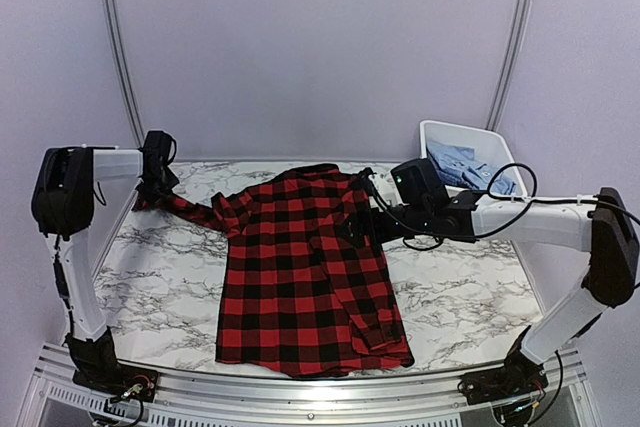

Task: Fold and stack the long sleeve shirts
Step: Pick up the sleeve from the corner of the board, then place the sleeve at the center of the board.

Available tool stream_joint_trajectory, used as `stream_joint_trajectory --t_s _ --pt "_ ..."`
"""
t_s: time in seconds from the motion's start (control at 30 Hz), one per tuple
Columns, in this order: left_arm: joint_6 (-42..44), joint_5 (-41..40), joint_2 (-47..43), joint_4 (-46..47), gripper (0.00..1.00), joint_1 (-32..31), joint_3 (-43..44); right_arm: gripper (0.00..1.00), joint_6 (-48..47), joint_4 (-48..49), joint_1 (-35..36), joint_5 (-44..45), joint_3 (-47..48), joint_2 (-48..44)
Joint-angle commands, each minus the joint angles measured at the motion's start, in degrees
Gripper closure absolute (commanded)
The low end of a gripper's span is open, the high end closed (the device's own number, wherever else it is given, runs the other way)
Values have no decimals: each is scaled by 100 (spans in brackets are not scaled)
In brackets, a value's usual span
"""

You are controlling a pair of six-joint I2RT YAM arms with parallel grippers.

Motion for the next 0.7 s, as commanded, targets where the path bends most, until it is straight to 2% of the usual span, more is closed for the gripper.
stream_joint_trajectory --t_s 0.0,0.13,0.27,0.4,0.47,0.67 --pt "710 56 -971 220 100 -623 -438 6 -68 -28 57 185 141 -5" --pt "983 -15 -1602 274 100 -1443 -1088 6 -140 -58 55 332 146 -18" --pt "845 -42 -2065 363 100 -2154 -1863 6 -172 -32 58 370 124 13" --pt "618 345 -2299 567 78 -2301 -2627 6 -231 -41 54 361 150 84" --pt "600 427 -2537 628 61 -2303 -2884 6 -252 -53 55 379 165 108" --pt "489 257 -3599 648 48 -2286 -3477 6 -316 -104 55 503 192 148"
